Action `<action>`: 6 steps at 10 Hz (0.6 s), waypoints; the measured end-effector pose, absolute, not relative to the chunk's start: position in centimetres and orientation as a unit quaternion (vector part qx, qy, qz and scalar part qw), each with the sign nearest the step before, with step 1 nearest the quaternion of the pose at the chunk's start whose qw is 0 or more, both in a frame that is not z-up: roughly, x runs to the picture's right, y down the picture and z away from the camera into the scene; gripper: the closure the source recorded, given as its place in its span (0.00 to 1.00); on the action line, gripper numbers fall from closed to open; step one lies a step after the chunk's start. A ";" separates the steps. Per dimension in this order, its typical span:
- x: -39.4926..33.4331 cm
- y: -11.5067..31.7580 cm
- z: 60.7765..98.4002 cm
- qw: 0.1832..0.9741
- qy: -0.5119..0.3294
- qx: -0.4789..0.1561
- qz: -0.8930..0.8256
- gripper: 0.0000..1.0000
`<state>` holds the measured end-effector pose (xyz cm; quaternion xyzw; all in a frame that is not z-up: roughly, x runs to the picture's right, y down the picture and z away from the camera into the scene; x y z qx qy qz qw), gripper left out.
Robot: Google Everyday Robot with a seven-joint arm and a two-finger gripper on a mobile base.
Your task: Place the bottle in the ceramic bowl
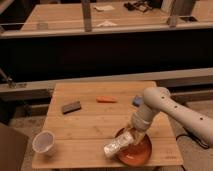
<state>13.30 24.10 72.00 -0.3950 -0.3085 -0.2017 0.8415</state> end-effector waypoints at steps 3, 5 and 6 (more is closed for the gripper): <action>13.4 24.1 72.0 0.842 -0.309 -0.394 -0.200 0.41; 13.5 24.1 72.0 0.843 -0.308 -0.394 -0.198 0.25; 13.6 24.0 72.1 0.843 -0.308 -0.394 -0.197 0.20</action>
